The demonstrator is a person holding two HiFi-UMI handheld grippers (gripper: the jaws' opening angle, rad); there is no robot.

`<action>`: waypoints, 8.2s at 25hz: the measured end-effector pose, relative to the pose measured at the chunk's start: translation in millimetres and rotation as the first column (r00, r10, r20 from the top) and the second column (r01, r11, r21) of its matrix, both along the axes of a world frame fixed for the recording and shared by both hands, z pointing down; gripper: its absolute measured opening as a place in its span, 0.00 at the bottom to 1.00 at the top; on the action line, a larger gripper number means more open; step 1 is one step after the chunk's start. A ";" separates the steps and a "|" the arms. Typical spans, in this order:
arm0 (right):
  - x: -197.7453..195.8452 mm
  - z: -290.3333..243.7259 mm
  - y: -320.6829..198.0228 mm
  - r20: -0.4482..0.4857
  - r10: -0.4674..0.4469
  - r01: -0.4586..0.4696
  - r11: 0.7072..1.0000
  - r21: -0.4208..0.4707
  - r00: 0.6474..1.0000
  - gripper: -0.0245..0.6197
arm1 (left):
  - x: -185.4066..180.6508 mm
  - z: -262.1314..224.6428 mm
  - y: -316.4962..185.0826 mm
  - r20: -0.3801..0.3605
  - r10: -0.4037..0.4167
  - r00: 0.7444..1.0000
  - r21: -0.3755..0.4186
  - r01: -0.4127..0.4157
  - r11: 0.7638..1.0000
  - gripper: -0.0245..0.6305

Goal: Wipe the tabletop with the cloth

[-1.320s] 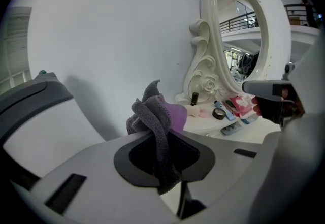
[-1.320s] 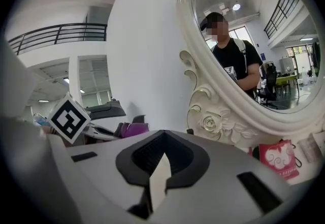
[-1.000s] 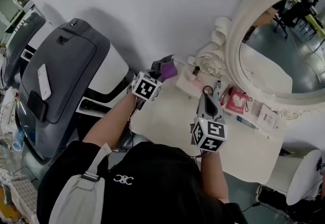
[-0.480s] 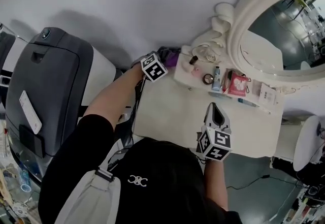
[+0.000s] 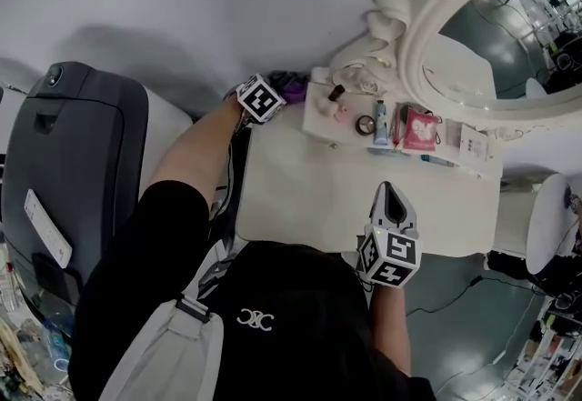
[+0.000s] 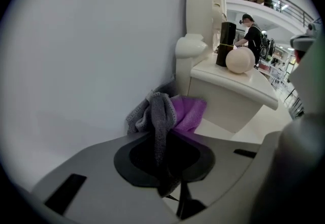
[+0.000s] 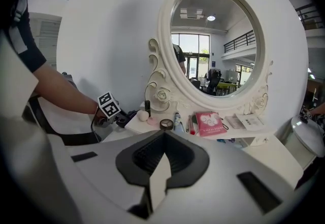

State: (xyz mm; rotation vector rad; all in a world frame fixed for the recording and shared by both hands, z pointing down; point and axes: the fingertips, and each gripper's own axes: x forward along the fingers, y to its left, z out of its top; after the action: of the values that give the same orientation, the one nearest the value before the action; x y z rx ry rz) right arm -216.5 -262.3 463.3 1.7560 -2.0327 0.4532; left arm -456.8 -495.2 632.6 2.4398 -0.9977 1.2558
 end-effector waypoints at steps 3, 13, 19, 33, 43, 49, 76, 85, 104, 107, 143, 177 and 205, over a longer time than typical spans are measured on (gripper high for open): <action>-4.2 2.0 -1.5 -0.004 -0.009 0.009 1.000 -0.004 1.000 0.04 | 7.7 2.6 12.5 -0.042 0.055 0.998 -0.030 -0.056 0.998 0.12; -29.5 2.1 6.8 0.010 -0.051 0.051 0.999 0.007 0.999 0.04 | 19.1 9.1 71.7 -0.060 0.156 0.986 -0.077 -0.160 0.984 0.12; -38.1 19.2 35.6 0.031 -0.026 0.027 0.999 -0.033 0.999 0.04 | 18.1 3.4 84.1 -0.050 0.168 0.985 -0.027 -0.169 0.985 0.12; -26.6 24.7 70.2 0.075 -0.010 0.014 0.999 -0.046 0.997 0.04 | 17.5 7.6 166.4 -0.042 0.159 0.986 -0.054 -0.161 0.985 0.12; 9.5 31.4 122.1 0.138 -0.008 0.017 0.998 -0.065 0.990 0.04 | 19.5 13.2 232.4 -0.027 0.064 0.998 -0.074 -0.066 0.995 0.12; 18.6 33.5 152.7 0.186 -0.024 0.035 0.998 -0.054 0.982 0.04 | 15.1 14.7 278.2 -0.021 -0.036 0.999 -0.082 0.034 0.996 0.12; 109.4 46.6 282.8 0.276 0.113 -0.103 0.993 -0.051 0.955 0.04 | 84.0 21.0 364.4 -0.069 -0.261 0.963 -0.136 0.250 0.959 0.12; 187.0 55.8 333.2 0.241 0.268 -0.259 0.963 -0.070 0.933 0.04 | 188.5 21.9 372.6 -0.086 -0.136 0.987 -0.124 0.125 0.984 0.12; 283.8 72.4 347.3 0.270 0.406 -0.391 0.914 -0.110 0.873 0.04 | 348.6 24.1 373.5 -0.085 0.083 0.993 -0.130 -0.094 0.987 0.12; 295.3 76.9 339.7 0.265 0.396 -0.379 0.918 -0.118 0.879 0.04 | 373.5 23.8 371.6 -0.097 0.099 0.990 -0.126 -0.111 0.986 0.12; 518.2 79.4 257.3 0.253 0.504 -0.480 0.864 -0.154 0.826 0.04 | 683.9 27.8 399.6 -0.141 0.388 0.911 -0.189 -0.409 0.893 0.12; 733.8 86.7 165.6 0.377 0.198 -0.143 0.975 -0.170 0.905 0.04 | 854.7 32.3 334.7 -0.111 -0.065 0.992 -0.174 0.045 0.984 0.12; 756.4 110.6 135.6 0.254 0.375 -0.309 0.913 -0.266 0.891 0.04 | 850.2 21.8 89.0 0.109 -0.250 0.962 0.214 0.223 0.951 0.12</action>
State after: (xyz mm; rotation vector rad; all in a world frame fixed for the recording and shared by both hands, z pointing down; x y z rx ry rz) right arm 539.9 -126.7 573.8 2.0077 -1.7639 1.0744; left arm 393.4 -406.2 654.4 2.3079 -1.4727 1.3066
